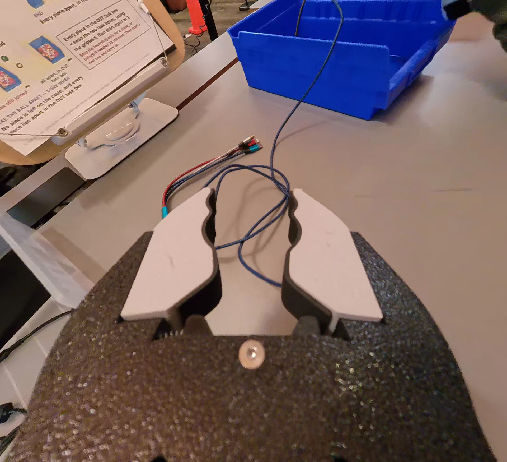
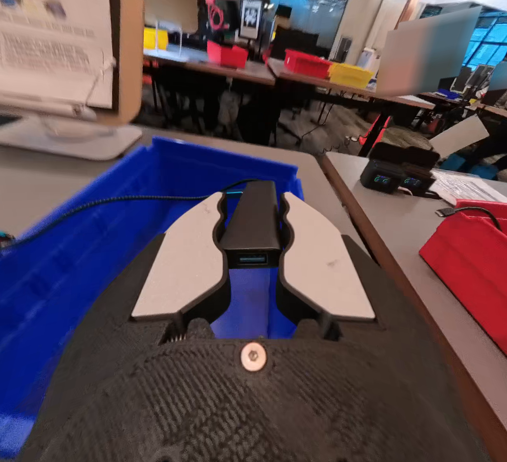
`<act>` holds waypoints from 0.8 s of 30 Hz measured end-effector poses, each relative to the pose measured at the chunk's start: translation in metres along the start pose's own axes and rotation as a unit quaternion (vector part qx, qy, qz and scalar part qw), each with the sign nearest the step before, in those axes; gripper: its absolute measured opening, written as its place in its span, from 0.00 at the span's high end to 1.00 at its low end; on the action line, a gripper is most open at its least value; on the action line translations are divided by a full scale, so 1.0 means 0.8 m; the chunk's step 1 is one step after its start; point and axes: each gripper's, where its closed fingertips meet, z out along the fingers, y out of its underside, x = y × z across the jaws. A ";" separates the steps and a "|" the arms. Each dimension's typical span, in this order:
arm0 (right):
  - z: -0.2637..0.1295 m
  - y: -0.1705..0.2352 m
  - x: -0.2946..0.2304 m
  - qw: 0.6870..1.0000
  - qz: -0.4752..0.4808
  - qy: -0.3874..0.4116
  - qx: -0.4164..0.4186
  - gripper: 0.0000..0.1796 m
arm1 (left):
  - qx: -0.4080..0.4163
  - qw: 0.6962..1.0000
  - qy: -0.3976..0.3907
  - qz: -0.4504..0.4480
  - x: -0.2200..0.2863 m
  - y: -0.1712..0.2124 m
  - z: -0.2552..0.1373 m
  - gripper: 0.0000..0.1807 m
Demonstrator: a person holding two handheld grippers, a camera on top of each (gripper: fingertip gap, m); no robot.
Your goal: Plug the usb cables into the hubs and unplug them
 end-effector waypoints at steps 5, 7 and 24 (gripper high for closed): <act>0.011 0.064 -0.023 0.986 -0.100 -0.041 -0.129 0.79 | 0.004 1.000 0.001 -0.017 -0.004 0.003 0.000 0.73; 0.009 0.072 -0.041 0.976 -0.135 -0.084 -0.149 0.77 | 0.001 1.000 0.000 -0.015 -0.005 0.005 0.000 0.73; 0.003 0.015 -0.412 0.768 -0.289 -0.492 -0.291 0.43 | 0.007 0.998 -0.051 -0.045 -0.041 0.007 -0.034 0.73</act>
